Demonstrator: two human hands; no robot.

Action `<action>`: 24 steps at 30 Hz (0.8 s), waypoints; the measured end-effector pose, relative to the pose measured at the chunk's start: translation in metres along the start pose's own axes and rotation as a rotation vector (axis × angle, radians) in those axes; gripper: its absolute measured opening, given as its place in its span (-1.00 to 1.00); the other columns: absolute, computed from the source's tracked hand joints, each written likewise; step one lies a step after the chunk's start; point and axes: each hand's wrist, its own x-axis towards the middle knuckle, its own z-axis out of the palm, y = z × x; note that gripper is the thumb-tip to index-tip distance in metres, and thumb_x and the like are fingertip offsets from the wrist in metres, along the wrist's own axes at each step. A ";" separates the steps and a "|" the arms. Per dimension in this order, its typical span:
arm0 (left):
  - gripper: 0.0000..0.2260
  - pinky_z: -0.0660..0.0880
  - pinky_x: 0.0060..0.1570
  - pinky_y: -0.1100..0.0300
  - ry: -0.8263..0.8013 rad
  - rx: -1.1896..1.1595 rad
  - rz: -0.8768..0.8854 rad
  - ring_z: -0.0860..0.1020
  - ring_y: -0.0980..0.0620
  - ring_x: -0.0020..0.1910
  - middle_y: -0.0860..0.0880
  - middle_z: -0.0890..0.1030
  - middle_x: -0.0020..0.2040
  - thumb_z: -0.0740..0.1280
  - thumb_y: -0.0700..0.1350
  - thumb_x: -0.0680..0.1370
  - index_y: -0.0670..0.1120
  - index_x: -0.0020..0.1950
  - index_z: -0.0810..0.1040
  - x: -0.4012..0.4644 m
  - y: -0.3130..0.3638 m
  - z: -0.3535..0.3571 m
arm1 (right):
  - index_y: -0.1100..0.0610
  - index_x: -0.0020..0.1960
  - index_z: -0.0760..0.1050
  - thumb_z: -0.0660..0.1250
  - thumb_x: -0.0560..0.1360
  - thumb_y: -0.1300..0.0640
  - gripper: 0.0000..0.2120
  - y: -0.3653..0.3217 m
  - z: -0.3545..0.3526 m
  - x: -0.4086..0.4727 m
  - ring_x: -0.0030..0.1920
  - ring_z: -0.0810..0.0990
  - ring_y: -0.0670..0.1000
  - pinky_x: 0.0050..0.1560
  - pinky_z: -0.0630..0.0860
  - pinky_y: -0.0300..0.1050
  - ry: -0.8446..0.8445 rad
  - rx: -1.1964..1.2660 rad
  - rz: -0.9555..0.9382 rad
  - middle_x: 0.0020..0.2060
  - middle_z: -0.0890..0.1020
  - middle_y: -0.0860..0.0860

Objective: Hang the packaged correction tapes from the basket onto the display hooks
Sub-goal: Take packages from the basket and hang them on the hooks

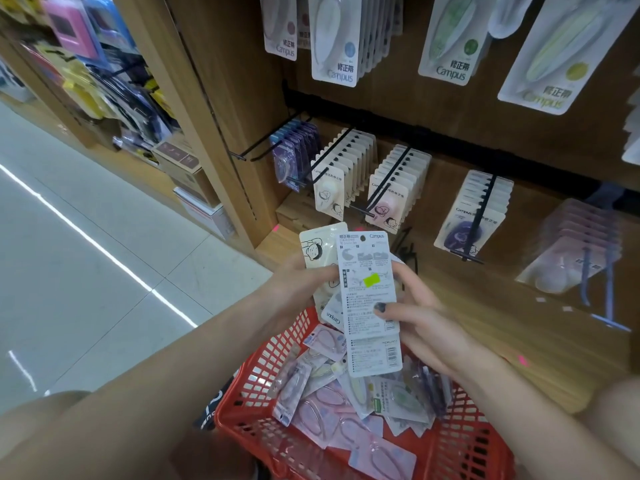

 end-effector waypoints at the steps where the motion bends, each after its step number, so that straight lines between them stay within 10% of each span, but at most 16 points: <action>1: -0.74 0.62 0.19 -0.18 0.029 -0.029 0.005 0.71 -0.19 0.16 -0.13 0.73 0.18 0.41 -0.20 0.63 -0.09 0.32 0.60 0.003 0.001 -0.002 | 0.00 0.48 0.43 0.36 0.44 0.39 -0.35 0.002 -0.002 0.001 0.30 0.65 0.23 0.14 0.64 0.12 0.050 -0.030 -0.011 0.28 0.66 0.22; 9: -0.60 0.70 -0.20 0.03 0.357 0.100 0.117 0.76 -0.04 -0.06 0.00 0.68 0.14 0.52 -0.20 0.55 0.14 0.20 0.41 0.038 0.019 -0.044 | -0.04 0.40 0.50 0.38 0.39 0.36 -0.38 0.000 -0.013 0.003 0.21 0.70 0.21 0.06 0.68 0.10 0.163 -0.126 0.005 0.19 0.70 0.18; 24: -0.53 0.70 0.05 -0.14 0.273 0.159 0.144 0.75 -0.05 0.03 0.03 0.64 0.30 0.39 -0.20 0.63 0.14 0.46 0.37 0.074 0.034 -0.061 | -0.05 0.37 0.51 0.34 0.48 0.42 -0.44 0.004 -0.010 0.023 0.19 0.70 0.23 0.17 0.63 0.23 0.202 -0.202 0.080 0.17 0.71 0.19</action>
